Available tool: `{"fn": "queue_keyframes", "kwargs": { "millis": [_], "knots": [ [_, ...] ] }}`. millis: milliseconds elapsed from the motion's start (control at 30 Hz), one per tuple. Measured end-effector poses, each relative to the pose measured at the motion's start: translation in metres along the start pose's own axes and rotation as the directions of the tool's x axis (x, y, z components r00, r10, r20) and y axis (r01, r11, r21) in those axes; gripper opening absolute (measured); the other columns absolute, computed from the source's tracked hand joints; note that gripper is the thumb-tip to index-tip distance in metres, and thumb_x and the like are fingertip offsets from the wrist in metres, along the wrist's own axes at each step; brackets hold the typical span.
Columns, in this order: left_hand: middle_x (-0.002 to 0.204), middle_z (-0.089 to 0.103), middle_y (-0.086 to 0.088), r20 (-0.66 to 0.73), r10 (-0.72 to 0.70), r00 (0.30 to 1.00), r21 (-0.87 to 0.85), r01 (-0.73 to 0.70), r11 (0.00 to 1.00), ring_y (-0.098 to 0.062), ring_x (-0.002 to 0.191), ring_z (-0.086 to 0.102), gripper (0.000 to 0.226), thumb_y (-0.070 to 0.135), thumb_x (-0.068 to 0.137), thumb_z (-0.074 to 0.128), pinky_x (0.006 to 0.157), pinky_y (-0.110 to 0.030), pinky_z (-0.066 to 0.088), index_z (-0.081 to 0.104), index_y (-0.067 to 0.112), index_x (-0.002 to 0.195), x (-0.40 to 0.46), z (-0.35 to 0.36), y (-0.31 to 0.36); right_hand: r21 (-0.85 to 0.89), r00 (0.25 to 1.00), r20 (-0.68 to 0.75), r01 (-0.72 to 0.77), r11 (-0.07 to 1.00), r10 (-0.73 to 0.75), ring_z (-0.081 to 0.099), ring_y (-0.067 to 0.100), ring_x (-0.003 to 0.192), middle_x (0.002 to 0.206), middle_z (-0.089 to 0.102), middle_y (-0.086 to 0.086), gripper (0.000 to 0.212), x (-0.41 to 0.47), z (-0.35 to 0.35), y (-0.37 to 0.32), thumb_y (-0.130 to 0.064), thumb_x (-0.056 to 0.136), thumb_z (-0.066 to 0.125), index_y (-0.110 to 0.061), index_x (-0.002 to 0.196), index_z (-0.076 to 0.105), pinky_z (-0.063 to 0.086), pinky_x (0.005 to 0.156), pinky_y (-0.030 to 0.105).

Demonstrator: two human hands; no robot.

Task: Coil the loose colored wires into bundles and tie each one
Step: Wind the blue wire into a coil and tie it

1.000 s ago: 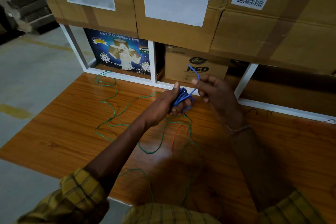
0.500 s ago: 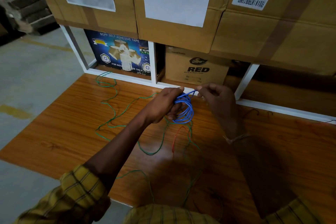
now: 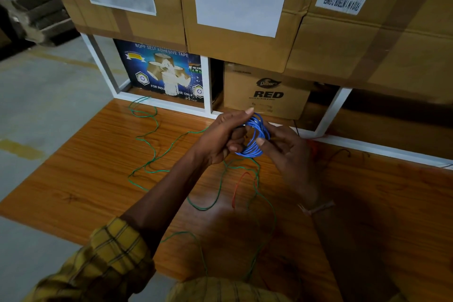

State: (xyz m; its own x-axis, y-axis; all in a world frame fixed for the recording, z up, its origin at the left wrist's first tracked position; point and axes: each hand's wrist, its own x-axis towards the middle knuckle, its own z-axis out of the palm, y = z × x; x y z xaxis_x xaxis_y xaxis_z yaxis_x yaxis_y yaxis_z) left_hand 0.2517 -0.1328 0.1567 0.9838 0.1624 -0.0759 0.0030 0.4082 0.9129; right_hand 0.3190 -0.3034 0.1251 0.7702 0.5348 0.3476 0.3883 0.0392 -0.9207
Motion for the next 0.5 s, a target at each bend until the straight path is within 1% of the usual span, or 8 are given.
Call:
{"fn": "queue_keyframes", "kwargs": {
  "millis": [100,167,233,300,333,400,467,500],
  "knots": [
    [0.053,0.016,0.002,-0.015,-0.013,1.0,-0.003,0.013,1.0,-0.003,0.034,0.019,0.036,0.032,0.108,0.054,0.036,-0.017,0.019,0.055,0.016,0.076,0.001,0.0,-0.003,-0.006,0.999,-0.029,0.014,1.0,-0.015,0.069,0.033,0.096,0.106,0.065,0.017,0.042,-0.001,0.0,0.0,-0.026,0.087,0.075,-0.017,0.128,0.072,0.058,0.082,0.047],
    [0.059,0.012,-0.002,-0.042,-0.026,0.999,0.008,0.027,1.0,-0.004,0.036,0.018,0.037,0.036,0.107,0.056,0.037,-0.018,0.021,0.051,0.019,0.075,0.003,-0.001,-0.006,0.017,0.999,-0.029,0.017,1.0,-0.016,0.071,0.028,0.099,0.106,0.067,0.012,0.037,-0.003,0.0,0.002,-0.025,0.087,0.075,-0.029,0.124,0.074,0.059,0.086,0.047],
    [0.056,0.015,-0.001,-0.077,-0.006,0.997,0.055,0.01,0.998,-0.007,0.037,0.019,0.038,0.038,0.107,0.057,0.038,-0.019,0.028,0.049,0.018,0.076,0.004,0.001,-0.011,0.033,0.999,-0.029,0.022,0.999,-0.021,0.072,0.024,0.103,0.109,0.072,0.005,0.037,-0.005,0.0,0.004,-0.022,0.088,0.076,-0.044,0.118,0.074,0.059,0.092,0.049],
    [0.051,0.024,0.001,-0.129,0.046,0.991,0.138,-0.028,0.99,-0.009,0.039,0.023,0.04,0.038,0.108,0.056,0.041,-0.021,0.035,0.048,0.015,0.076,0.004,0.005,-0.016,0.057,0.999,-0.044,0.02,0.998,-0.017,0.073,0.02,0.106,0.109,0.077,-0.004,0.042,-0.008,0.001,0.004,-0.012,0.089,0.077,-0.047,0.113,0.075,0.059,0.094,0.045],
    [0.05,0.028,0.001,-0.157,0.074,0.985,0.17,-0.047,0.984,-0.01,0.04,0.026,0.041,0.038,0.108,0.055,0.042,-0.022,0.038,0.047,0.012,0.078,0.004,0.007,-0.019,0.076,0.999,-0.046,0.017,0.997,-0.014,0.073,0.017,0.106,0.109,0.078,-0.007,0.043,-0.009,0.003,0.003,-0.008,0.09,0.077,-0.044,0.113,0.076,0.059,0.094,0.04],
    [0.053,0.031,0.001,-0.204,0.113,0.972,0.159,-0.081,0.984,-0.011,0.044,0.029,0.037,0.038,0.107,0.057,0.043,-0.023,0.039,0.045,0.014,0.081,0.004,0.01,-0.024,0.123,0.999,-0.045,0.005,0.992,0.001,0.074,0.013,0.107,0.11,0.078,-0.011,0.036,-0.012,0.002,0.002,-0.003,0.091,0.075,-0.028,0.117,0.077,0.058,0.094,0.03],
    [0.059,0.032,0.003,-0.236,0.127,0.963,0.096,-0.107,0.99,-0.01,0.047,0.028,0.035,0.037,0.108,0.056,0.042,-0.023,0.035,0.042,0.019,0.081,0.003,0.013,-0.03,0.149,0.997,-0.059,-0.037,0.988,0.047,0.074,0.015,0.107,0.111,0.078,-0.006,0.03,-0.016,0.001,0.008,-0.004,0.091,0.075,-0.011,0.12,0.076,0.058,0.094,0.03],
    [0.06,0.033,0.003,-0.256,0.137,0.957,0.084,-0.119,0.989,-0.01,0.047,0.027,0.034,0.036,0.109,0.055,0.042,-0.022,0.034,0.041,0.019,0.082,0.002,0.013,-0.036,0.157,0.993,-0.076,-0.074,0.985,0.087,0.074,0.015,0.107,0.111,0.079,-0.004,0.03,-0.018,0.0,0.013,-0.005,0.09,0.076,-0.007,0.121,0.075,0.058,0.093,0.03]
  ]
}}
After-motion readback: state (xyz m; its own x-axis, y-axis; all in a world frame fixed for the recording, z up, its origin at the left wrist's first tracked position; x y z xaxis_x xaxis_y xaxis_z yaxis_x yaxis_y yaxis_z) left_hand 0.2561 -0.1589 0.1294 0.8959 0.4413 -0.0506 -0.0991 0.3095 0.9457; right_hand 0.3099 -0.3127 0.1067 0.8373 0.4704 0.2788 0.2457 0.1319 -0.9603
